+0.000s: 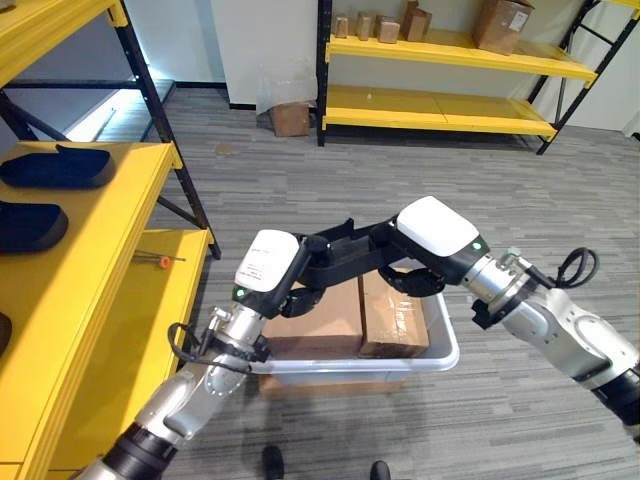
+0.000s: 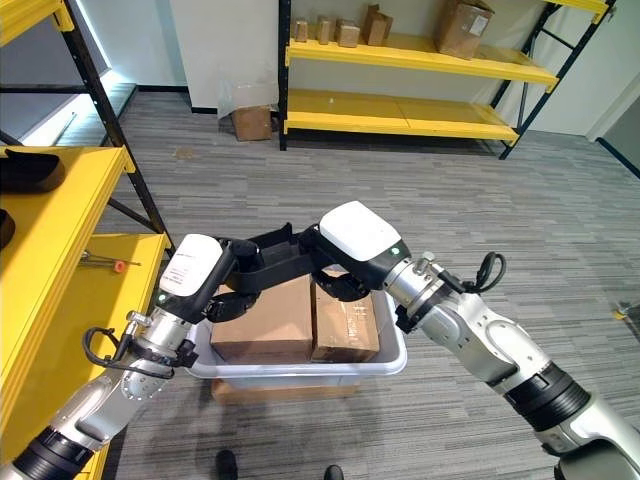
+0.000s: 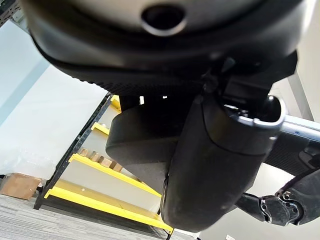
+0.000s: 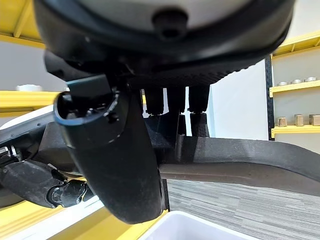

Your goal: Move parts from the plastic box to the shelf.

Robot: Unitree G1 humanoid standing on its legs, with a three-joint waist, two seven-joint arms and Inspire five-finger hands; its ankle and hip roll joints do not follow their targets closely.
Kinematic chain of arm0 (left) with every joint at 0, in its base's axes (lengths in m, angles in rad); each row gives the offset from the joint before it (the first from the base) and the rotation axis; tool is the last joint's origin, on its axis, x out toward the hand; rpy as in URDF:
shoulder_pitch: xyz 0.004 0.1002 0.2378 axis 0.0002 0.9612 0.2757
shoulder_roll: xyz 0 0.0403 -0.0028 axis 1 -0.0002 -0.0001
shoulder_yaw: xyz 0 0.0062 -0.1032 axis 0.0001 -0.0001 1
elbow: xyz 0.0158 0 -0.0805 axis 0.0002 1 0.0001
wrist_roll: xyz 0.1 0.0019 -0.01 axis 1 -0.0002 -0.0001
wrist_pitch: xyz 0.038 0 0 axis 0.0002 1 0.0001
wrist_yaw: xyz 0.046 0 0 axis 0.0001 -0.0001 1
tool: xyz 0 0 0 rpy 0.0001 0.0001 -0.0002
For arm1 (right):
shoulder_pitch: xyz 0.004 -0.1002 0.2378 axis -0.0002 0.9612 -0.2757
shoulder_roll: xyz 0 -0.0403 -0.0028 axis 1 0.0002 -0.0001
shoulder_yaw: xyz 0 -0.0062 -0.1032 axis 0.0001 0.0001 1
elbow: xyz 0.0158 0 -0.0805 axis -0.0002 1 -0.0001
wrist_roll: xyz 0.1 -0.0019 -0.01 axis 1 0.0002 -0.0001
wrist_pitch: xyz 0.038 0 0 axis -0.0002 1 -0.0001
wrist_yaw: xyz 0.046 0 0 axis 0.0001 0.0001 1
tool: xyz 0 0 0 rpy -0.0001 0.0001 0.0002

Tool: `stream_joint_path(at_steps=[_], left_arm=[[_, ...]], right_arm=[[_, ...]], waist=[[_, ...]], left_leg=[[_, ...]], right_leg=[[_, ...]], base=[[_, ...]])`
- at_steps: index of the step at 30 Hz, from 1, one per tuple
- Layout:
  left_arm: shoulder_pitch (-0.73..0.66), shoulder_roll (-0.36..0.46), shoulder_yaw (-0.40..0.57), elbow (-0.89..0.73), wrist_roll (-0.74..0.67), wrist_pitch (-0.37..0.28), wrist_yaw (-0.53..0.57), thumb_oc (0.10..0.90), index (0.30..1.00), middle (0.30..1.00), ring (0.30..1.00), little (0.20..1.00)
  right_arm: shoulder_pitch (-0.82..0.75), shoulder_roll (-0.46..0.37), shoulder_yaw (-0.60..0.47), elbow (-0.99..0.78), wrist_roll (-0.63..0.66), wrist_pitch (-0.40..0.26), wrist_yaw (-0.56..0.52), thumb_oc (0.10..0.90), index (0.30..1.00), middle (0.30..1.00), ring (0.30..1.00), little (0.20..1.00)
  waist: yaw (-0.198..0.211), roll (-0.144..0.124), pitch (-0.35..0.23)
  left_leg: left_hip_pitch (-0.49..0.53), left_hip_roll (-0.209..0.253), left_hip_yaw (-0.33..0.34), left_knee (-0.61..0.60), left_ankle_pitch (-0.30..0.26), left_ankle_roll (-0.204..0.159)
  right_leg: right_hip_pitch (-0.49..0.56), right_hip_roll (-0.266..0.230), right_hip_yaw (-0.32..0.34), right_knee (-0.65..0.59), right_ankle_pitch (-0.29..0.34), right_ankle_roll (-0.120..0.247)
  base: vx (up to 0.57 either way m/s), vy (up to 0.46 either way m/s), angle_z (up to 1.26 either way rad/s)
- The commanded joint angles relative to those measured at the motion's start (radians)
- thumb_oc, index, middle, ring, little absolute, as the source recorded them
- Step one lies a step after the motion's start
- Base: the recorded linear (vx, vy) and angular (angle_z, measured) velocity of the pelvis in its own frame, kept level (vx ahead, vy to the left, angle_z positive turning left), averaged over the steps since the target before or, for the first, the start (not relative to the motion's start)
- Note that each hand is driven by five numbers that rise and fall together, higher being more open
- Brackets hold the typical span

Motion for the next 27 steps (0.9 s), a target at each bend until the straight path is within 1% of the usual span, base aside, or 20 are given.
stream_joint_path(at_steps=[1,2,7,11,12,13,15,18,21,24,25,27], left_arm=[[-0.092,-0.046,0.016,-0.043,-0.018,-0.054,0.061,0.4,0.3,0.3,0.3,0.3],[-0.089,-0.047,0.017,-0.043,-0.018,-0.053,0.063,0.4,0.3,0.3,0.3,0.3],[-0.073,-0.049,0.031,-0.033,-0.019,-0.05,0.065,0.4,0.3,0.3,0.3,0.3],[-0.031,-0.043,0.066,-0.019,-0.012,-0.043,0.071,0.4,0.3,0.3,0.3,0.3],[-0.001,-0.041,0.098,-0.006,-0.008,-0.039,0.08,0.4,0.3,0.3,0.3,0.3],[0.001,-0.04,0.097,-0.007,-0.008,-0.039,0.08,0.4,0.3,0.3,0.3,0.3],[0.035,-0.033,0.134,0.006,-0.004,-0.036,0.09,0.4,0.3,0.3,0.3,0.3],[0.089,-0.033,0.184,0.024,-0.002,-0.03,0.106,0.4,0.3,0.3,0.3,0.3],[0.142,-0.026,0.239,0.054,0.011,-0.015,0.124,0.4,0.3,0.3,0.3,0.3],[0.18,-0.038,0.284,0.07,0.013,-0.006,0.14,0.4,0.3,0.3,0.3,0.3],[0.193,-0.048,0.306,0.076,0.013,0.0,0.155,0.4,0.3,0.3,0.3,0.3],[0.203,-0.054,0.32,0.076,0.011,0.002,0.164,0.4,0.3,0.3,0.3,0.3]], right_arm=[[-0.098,0.054,-0.069,-0.046,0.046,-0.012,-0.093,0.649,0.649,0.649,0.649,0.649],[-0.087,0.061,-0.08,-0.049,0.055,-0.012,-0.095,0.9,1.0,1.0,1.0,1.0],[-0.019,0.098,-0.14,-0.068,0.087,-0.016,-0.11,0.9,1.0,1.0,1.0,1.0],[0.074,0.124,-0.218,-0.095,0.114,-0.019,-0.117,0.9,1.0,1.0,1.0,1.0],[0.129,0.148,-0.257,-0.1,0.132,-0.026,-0.125,0.9,1.0,1.0,1.0,1.0],[0.134,0.149,-0.26,-0.103,0.132,-0.025,-0.124,0.9,1.0,1.0,1.0,1.0],[0.196,0.169,-0.304,-0.12,0.144,-0.033,-0.127,0.9,1.0,1.0,1.0,1.0],[0.284,0.219,-0.357,-0.133,0.186,-0.044,-0.125,0.9,1.0,1.0,1.0,1.0],[0.353,0.25,-0.391,-0.144,0.192,-0.049,-0.122,0.9,1.0,1.0,1.0,1.0],[0.403,0.274,-0.416,-0.139,0.197,-0.05,-0.124,0.9,1.0,1.0,1.0,1.0],[0.429,0.295,-0.431,-0.131,0.204,-0.05,-0.135,0.9,1.0,1.0,1.0,1.0],[0.443,0.31,-0.438,-0.126,0.218,-0.052,-0.139,0.9,1.0,1.0,1.0,1.0]], waist=[[0.016,-0.012,-0.11],[0.016,-0.012,-0.109],[0.013,-0.007,-0.108],[0.01,0.001,-0.11],[0.007,0.008,-0.107],[0.008,0.007,-0.108],[0.007,0.013,-0.107],[0.002,0.022,-0.107],[0.001,0.034,-0.109],[0.0,0.043,-0.11],[-0.001,0.049,-0.109],[-0.001,0.053,-0.108]], left_leg=[[0.113,0.052,-0.019,-0.007,-0.125,-0.016],[0.114,0.052,-0.019,-0.007,-0.125,-0.015],[0.114,0.05,-0.02,-0.007,-0.126,-0.014],[0.114,0.05,-0.019,-0.007,-0.125,-0.014],[0.114,0.05,-0.02,-0.007,-0.125,-0.014],[0.114,0.05,-0.02,-0.007,-0.125,-0.015],[0.115,0.051,-0.019,-0.007,-0.124,-0.015],[0.115,0.051,-0.019,-0.007,-0.123,-0.016],[0.123,0.052,-0.02,-0.007,-0.131,-0.019],[0.125,0.056,-0.02,-0.007,-0.127,-0.022],[0.126,0.058,-0.021,-0.007,-0.124,-0.024],[0.127,0.06,-0.023,-0.007,-0.12,-0.026]], right_leg=[[-0.076,-0.004,0.015,0.039,0.043,0.027],[-0.076,-0.003,0.014,0.039,0.042,0.027],[-0.076,-0.004,0.014,0.039,0.041,0.027],[-0.076,-0.004,0.016,0.04,0.039,0.026],[-0.076,-0.004,0.018,0.041,0.038,0.026],[-0.076,-0.004,0.018,0.041,0.038,0.026],[-0.075,-0.004,0.017,0.043,0.036,0.025],[-0.078,-0.003,0.019,0.043,0.035,0.024],[-0.071,0.0,0.017,0.044,0.024,0.025],[-0.067,0.003,0.017,0.045,0.02,0.022],[-0.066,0.006,0.016,0.045,0.017,0.02],[-0.064,0.01,0.016,0.046,0.014,0.017]], base=[[0.0,0.0,0.0],[0.0,0.0,0.0],[0.0,0.0,0.0],[0.0,0.0,0.0],[0.0,0.0,0.0],[0.0,0.0,0.0],[0.0,-0.008,-0.02],[0.0,0.0,0.0],[0.03,-0.026,-0.02],[-0.01,-0.03,-0.01],[-0.01,-0.042,0.0],[-0.02,-0.049,0.01]])
